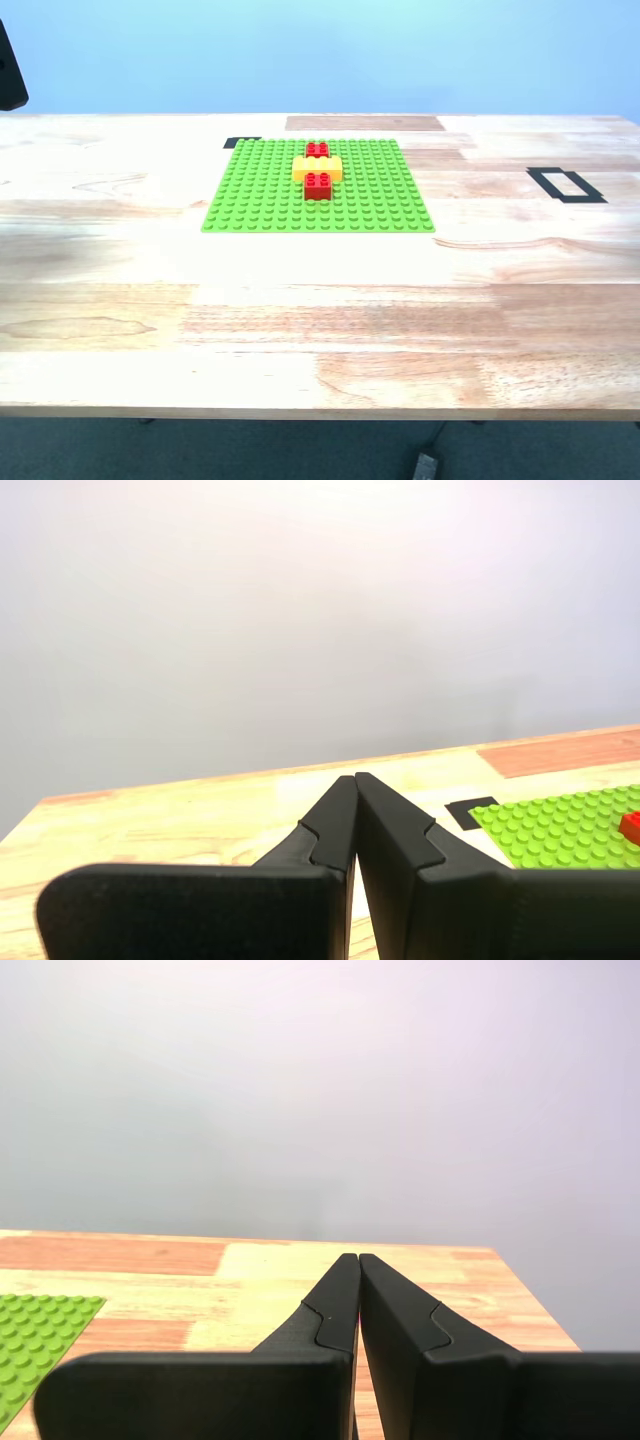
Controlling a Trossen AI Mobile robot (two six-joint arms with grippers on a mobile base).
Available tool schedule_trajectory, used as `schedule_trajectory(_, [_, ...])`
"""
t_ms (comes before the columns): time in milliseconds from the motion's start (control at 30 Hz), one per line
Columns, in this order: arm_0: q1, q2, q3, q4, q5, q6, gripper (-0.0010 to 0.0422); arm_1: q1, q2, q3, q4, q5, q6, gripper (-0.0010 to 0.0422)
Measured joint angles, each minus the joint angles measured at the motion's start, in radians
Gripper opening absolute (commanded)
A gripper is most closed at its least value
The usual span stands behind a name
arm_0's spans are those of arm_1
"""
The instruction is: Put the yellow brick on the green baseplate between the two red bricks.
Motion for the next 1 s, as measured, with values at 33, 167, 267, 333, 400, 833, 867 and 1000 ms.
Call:
schedule_trajectory(33, [0.0, 0.0, 0.0, 0.002, 0.0, 0.0, 0.0, 0.0, 0.0, 0.0, 0.0, 0.0, 0.0, 0.0])
schedule_trajectory(167, [0.0, 0.0, 0.0, 0.001, 0.0, 0.0, 0.0, 0.0, 0.0, 0.0, 0.0, 0.0, 0.0, 0.0])
schedule_trajectory(267, [0.0, 0.0, 0.0, 0.0, 0.0, 0.0, 0.0, 0.0, 0.0, 0.0, 0.0, 0.001, 0.0, 0.0])
schedule_trajectory(333, [0.0, 0.0, 0.0, 0.001, 0.0, 0.0, 0.0, 0.0, 0.0, 0.0, 0.0, 0.001, 0.0, 0.0])
schedule_trajectory(400, [0.0, 0.0, 0.001, 0.0, 0.0, 0.0, 0.0, 0.0, 0.0, 0.0, 0.0, 0.001, 0.0, 0.0])
schedule_trajectory(833, [0.0, 0.0, 0.002, -0.006, 0.0, 0.0, 0.0, 0.0, 0.0, 0.0, 0.0, 0.007, 0.0, 0.0])
schedule_trajectory(867, [0.0, 0.0, 0.002, -0.006, 0.0, 0.0, 0.0, 0.0, 0.0, 0.0, 0.0, 0.007, 0.0, 0.0])
schedule_trajectory(1000, [0.0, 0.0, 0.001, -0.01, 0.0, 0.0, 0.0, 0.0, 0.0, 0.0, 0.0, 0.006, 0.0, 0.0])
